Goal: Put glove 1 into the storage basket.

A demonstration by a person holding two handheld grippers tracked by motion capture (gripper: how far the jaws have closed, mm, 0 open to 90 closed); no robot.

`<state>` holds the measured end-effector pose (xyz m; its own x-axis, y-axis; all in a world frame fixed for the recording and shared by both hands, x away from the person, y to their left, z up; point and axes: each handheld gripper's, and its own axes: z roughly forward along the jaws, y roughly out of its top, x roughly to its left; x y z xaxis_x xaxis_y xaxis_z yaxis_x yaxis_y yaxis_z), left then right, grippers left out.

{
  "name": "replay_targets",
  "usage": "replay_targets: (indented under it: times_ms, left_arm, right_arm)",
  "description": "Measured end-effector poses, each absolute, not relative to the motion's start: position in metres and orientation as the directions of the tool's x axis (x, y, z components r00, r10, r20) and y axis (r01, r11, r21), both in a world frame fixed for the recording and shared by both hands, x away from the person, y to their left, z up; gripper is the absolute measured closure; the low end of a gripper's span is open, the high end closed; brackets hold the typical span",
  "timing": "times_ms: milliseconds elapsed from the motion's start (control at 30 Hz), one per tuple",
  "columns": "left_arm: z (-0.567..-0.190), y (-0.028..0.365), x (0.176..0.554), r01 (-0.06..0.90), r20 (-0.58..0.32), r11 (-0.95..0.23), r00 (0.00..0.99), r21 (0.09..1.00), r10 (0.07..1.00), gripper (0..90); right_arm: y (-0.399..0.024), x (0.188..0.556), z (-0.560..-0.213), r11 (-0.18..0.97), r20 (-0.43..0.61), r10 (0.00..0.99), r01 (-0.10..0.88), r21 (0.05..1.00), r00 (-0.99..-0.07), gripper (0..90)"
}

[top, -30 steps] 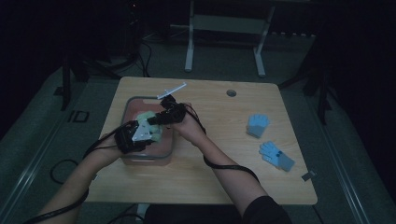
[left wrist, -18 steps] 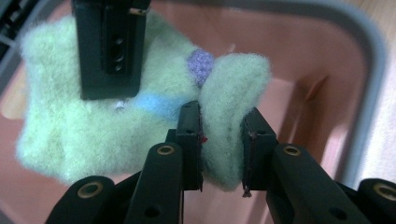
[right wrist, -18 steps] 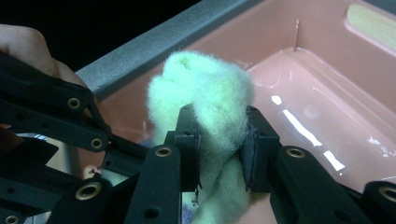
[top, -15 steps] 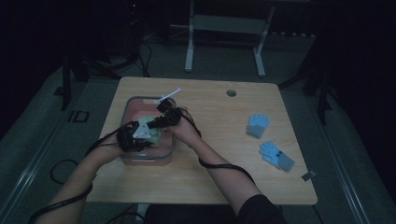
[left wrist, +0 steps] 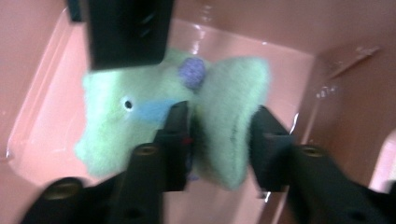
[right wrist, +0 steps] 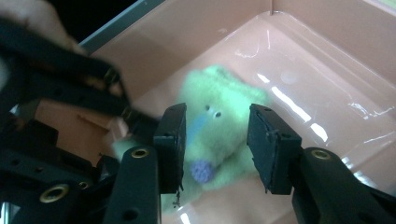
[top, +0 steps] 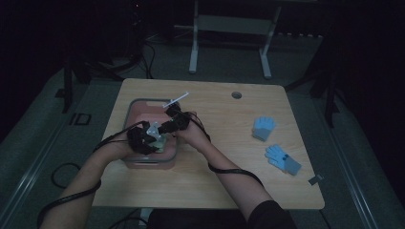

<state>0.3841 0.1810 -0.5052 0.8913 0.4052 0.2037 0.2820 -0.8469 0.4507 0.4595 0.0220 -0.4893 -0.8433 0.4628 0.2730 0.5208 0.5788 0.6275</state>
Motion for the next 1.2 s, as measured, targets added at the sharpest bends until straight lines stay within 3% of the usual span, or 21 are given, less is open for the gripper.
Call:
replay_targets:
  times_ms: [33,100,300,533,967,1200]
  left_arm:
    - [-0.505,0.182,0.384,0.292,0.205,-0.837,0.883,0.463,0.421,52.9]
    - [-0.504,0.183,0.385,0.325,0.196,-0.817,0.867,0.477,0.459,36.9]
    - [-0.496,0.185,0.386,0.374,0.165,-0.774,0.841,0.511,0.515,16.8]
    - [-0.483,0.181,0.386,0.411,0.138,-0.711,0.805,0.570,0.577,14.6]
    - [-0.466,0.148,0.374,0.352,0.109,-0.685,0.839,0.638,0.533,14.1]
    - [-0.462,0.130,0.372,0.344,0.074,-0.662,0.852,0.666,0.518,3.3]
  right_arm:
    - [0.020,0.459,-0.488,0.577,0.272,0.460,0.517,0.632,-0.845,56.2]
    - [0.016,0.457,-0.485,0.571,0.276,0.455,0.515,0.639,-0.847,55.7]
    - [0.004,0.451,-0.474,0.560,0.273,0.439,0.498,0.662,-0.856,54.0]
    - [-0.016,0.444,-0.459,0.544,0.257,0.437,0.481,0.687,-0.862,52.4]
    - [-0.060,0.438,-0.454,0.525,0.231,0.467,0.477,0.705,-0.854,47.7]
    - [-0.087,0.434,-0.452,0.512,0.206,0.489,0.470,0.719,-0.848,45.5]
